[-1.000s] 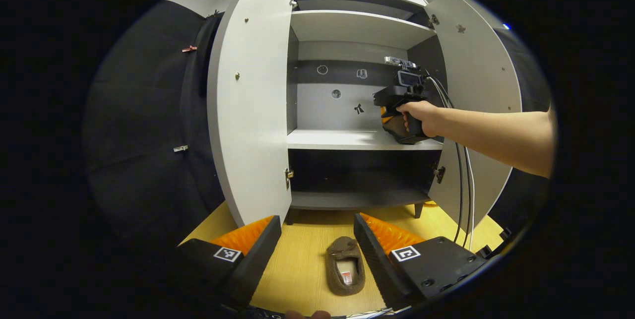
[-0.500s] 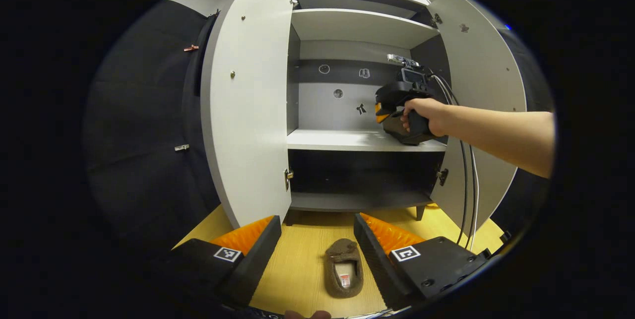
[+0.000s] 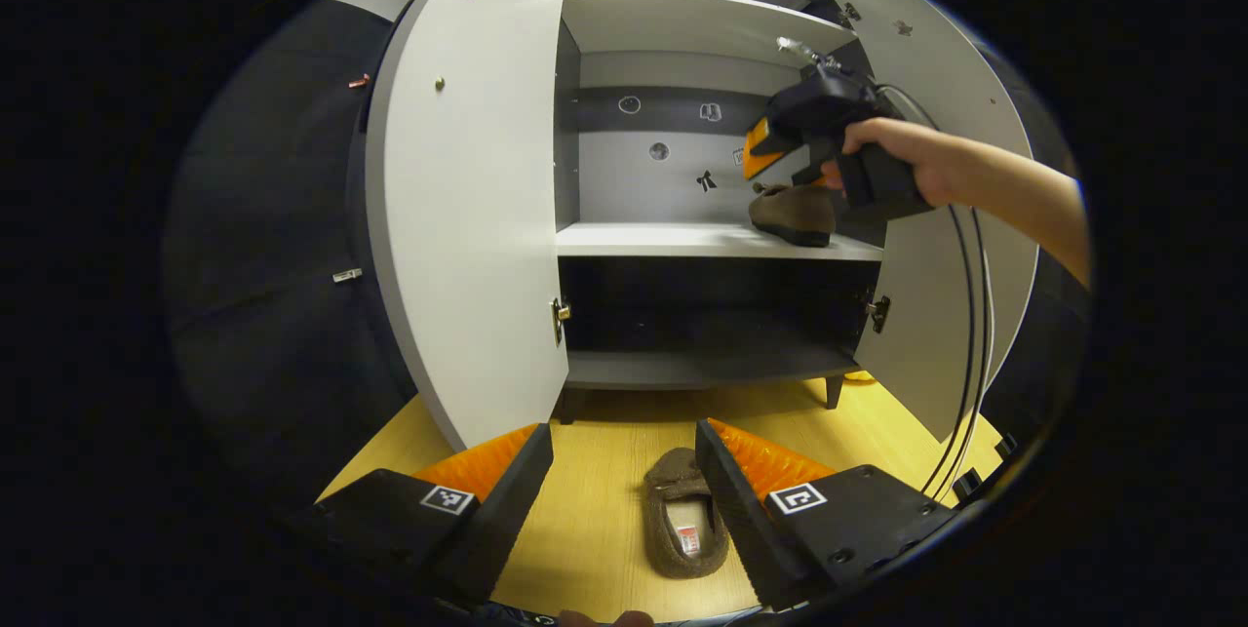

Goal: Grab one shoe with the right hand and put it into the shoe cabinet, grab the other shoe with the left hand and put it into the shoe cabinet; then close the right door with the right hand and the left door with the left hand.

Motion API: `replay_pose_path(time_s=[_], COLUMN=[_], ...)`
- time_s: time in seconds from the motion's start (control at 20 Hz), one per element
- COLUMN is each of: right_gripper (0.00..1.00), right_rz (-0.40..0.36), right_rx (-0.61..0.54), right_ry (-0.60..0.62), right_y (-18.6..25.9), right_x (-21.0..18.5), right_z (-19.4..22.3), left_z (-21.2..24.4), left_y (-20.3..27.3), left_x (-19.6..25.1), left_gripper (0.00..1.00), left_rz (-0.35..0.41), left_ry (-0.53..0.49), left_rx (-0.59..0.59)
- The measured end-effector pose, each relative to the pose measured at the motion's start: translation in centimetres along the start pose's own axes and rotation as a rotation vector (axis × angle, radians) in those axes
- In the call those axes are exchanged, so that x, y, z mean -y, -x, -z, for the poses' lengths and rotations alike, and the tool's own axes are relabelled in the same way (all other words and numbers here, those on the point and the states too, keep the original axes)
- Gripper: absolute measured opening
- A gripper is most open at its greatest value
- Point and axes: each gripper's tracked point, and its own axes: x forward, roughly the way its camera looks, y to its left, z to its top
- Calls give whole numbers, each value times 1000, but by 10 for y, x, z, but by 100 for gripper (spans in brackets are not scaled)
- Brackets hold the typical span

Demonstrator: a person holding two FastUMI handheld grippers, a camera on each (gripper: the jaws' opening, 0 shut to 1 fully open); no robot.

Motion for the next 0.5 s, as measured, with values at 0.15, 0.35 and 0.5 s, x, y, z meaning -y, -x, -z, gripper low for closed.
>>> replay_pose_path(time_s=[0.15,0.35,0.5], right_gripper=[98,98,98], right_rz=[0,-10,-3], right_rx=[111,224,283], right_ry=[-32,-22,2], right_y=[40,103,146], right_x=[2,0,1], right_z=[-27,-48,-54], left_z=[24,67,99], left_y=[-11,-31,-52], left_x=[4,21,27], left_gripper=[94,94,94], left_rz=[30,92,101], left_ry=[-3,-27,-44], left_rx=[-28,-107,-156])
